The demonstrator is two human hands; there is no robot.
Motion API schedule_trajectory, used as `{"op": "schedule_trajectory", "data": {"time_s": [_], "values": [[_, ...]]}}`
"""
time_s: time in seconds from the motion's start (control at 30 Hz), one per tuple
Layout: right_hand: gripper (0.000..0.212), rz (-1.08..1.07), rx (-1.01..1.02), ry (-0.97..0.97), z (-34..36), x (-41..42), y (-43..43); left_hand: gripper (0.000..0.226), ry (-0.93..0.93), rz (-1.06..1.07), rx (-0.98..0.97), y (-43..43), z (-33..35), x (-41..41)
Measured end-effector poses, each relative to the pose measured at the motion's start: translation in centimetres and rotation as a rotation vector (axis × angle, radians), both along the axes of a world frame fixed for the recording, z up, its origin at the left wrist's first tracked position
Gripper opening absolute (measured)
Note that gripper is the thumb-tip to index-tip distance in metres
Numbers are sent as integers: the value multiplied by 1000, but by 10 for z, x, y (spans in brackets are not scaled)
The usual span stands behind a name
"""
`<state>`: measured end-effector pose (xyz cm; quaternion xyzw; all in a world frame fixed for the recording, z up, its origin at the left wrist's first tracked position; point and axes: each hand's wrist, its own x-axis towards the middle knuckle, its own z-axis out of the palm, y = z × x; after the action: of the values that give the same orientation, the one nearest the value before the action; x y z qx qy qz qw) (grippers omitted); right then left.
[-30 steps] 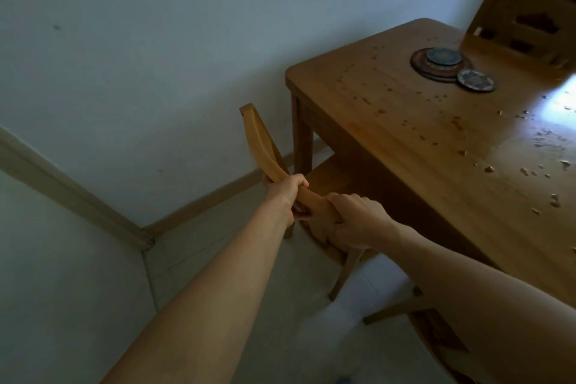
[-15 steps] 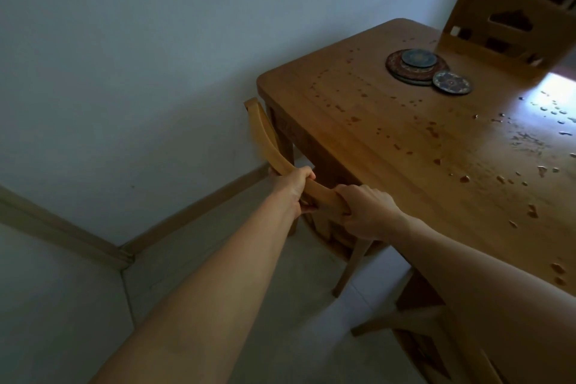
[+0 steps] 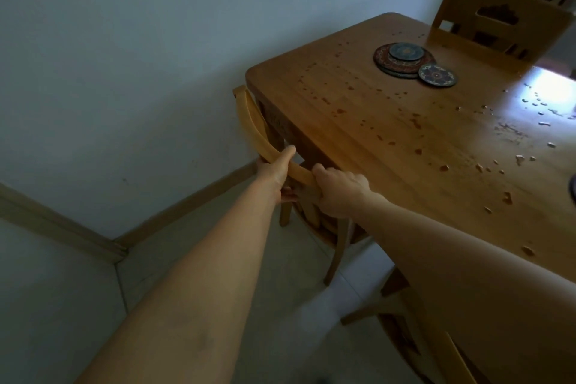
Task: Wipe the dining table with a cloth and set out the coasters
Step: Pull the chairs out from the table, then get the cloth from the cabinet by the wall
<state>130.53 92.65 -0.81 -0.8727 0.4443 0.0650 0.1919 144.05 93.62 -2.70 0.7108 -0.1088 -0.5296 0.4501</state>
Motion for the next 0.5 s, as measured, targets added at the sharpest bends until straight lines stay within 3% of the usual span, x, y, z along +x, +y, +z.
{"op": "schedule_trajectory", "data": {"time_s": [0.13,0.3,0.4,0.5], "values": [[27,-117,43,-76,4,-10,11,56,69,-28,-10,30,8,-20],[22,-294,143,-418,26,-48,53,43,120,-9,-130,89,37,-33],[38,-421,192,-613,46,-78,93,44,189,58,-248,132,60,-46],[35,-524,211,-853,71,-111,138,40,242,106,-358,174,81,-65]]}}
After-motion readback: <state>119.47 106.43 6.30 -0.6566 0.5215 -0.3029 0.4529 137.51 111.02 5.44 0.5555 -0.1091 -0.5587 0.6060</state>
